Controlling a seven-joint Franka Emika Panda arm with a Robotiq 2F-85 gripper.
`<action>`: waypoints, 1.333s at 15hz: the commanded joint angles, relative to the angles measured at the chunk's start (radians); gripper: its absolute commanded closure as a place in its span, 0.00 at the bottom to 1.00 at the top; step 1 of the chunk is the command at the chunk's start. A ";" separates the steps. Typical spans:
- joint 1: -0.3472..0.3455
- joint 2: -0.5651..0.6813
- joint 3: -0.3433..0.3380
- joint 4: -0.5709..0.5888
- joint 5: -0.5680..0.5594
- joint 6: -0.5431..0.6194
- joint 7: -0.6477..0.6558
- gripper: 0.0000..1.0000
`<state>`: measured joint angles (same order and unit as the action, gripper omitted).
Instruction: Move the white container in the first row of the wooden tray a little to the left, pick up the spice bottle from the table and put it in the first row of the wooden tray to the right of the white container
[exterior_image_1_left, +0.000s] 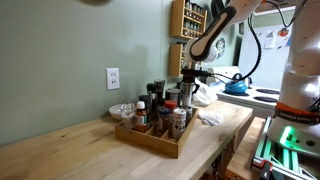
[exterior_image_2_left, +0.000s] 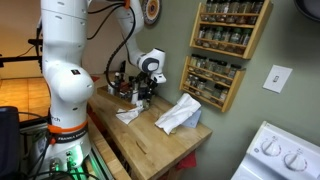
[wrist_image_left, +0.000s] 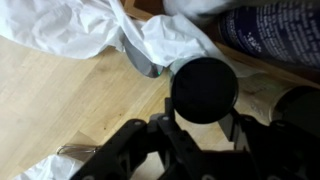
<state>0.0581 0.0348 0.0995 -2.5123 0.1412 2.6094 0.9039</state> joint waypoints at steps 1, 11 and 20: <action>0.015 0.001 -0.011 -0.011 -0.030 0.001 0.031 0.26; 0.024 0.004 -0.006 -0.001 -0.026 -0.048 0.033 0.07; 0.035 0.008 -0.006 0.005 -0.030 -0.060 0.033 0.71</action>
<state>0.0835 0.0398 0.1003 -2.5118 0.1251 2.5667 0.9202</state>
